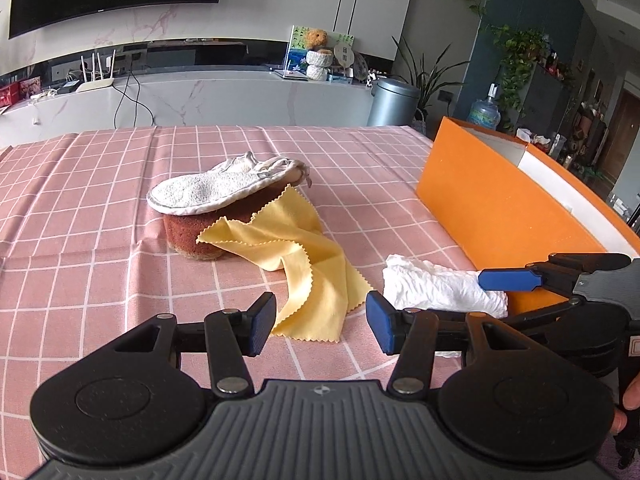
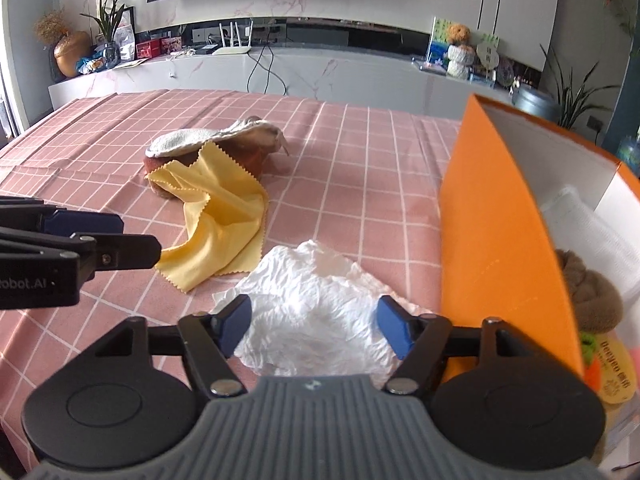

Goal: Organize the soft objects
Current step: 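Grasp the white tissue with the right tool while the left tool grasps the yellow cloth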

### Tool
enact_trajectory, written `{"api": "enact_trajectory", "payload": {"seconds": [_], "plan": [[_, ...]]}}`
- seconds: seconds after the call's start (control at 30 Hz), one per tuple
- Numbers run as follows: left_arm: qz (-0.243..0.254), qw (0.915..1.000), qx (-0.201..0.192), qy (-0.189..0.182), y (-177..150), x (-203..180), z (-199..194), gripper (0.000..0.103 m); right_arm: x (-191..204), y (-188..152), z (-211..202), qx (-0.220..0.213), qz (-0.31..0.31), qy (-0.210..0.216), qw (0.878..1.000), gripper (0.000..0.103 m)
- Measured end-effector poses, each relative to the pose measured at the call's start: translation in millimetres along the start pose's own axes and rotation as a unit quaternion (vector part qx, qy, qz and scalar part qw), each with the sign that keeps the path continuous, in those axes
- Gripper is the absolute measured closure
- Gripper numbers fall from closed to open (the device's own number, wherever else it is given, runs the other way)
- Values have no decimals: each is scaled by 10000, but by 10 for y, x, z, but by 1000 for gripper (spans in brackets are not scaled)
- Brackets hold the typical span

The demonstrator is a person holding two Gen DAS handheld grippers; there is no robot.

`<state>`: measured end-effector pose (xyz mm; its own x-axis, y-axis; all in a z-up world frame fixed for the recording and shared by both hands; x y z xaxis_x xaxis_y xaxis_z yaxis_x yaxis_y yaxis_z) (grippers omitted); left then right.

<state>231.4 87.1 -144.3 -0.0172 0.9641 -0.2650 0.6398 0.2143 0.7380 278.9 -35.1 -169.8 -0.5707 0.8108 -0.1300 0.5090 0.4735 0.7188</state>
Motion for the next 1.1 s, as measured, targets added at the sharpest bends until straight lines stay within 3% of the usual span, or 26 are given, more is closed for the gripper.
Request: {"api": "enact_trajectory", "payload": {"seconds": [0.13,0.27,0.33,0.47,0.53,0.6,0.93,1.1], "plan": [[54,10000,-1,21,6,-4,81,35,90,-28,122,141,-5,119,9998,14],[135,9999,-29,54,21,-3,154,35,154,-54,215,218,-141,48,9997,17],[148,9999,-46,53,38,-4,186,34,128,-48,257,236,-11,77,9997,34],[79,9999,-84,69,101,19,265,26,30,-14,313,240,284,156,9992,57],[35,9999,-62,71,117,30,315,25,26,16,333,213,248,220,9992,79],[-26,9999,-66,123,133,48,366,22,60,59,336,138,102,256,9995,86],[-359,9986,-143,362,209,106,558,17,1,316,471,-73,-244,-287,9993,87],[-318,9989,-94,346,188,53,637,19,43,333,539,-123,-385,-337,9986,85]]}}
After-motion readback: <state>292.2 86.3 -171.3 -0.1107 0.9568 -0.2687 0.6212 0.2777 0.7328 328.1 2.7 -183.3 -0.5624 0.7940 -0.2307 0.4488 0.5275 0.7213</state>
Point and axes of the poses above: each gripper's, at about its wrist camera, not at the fingertips, and z roughly the way its jaws point, x to its left, y to its top, the point moved 10 cm from there along z, roughly the way its jaws point, and after that the axes turned 8 degrees about -z, right-handed, at the moved point
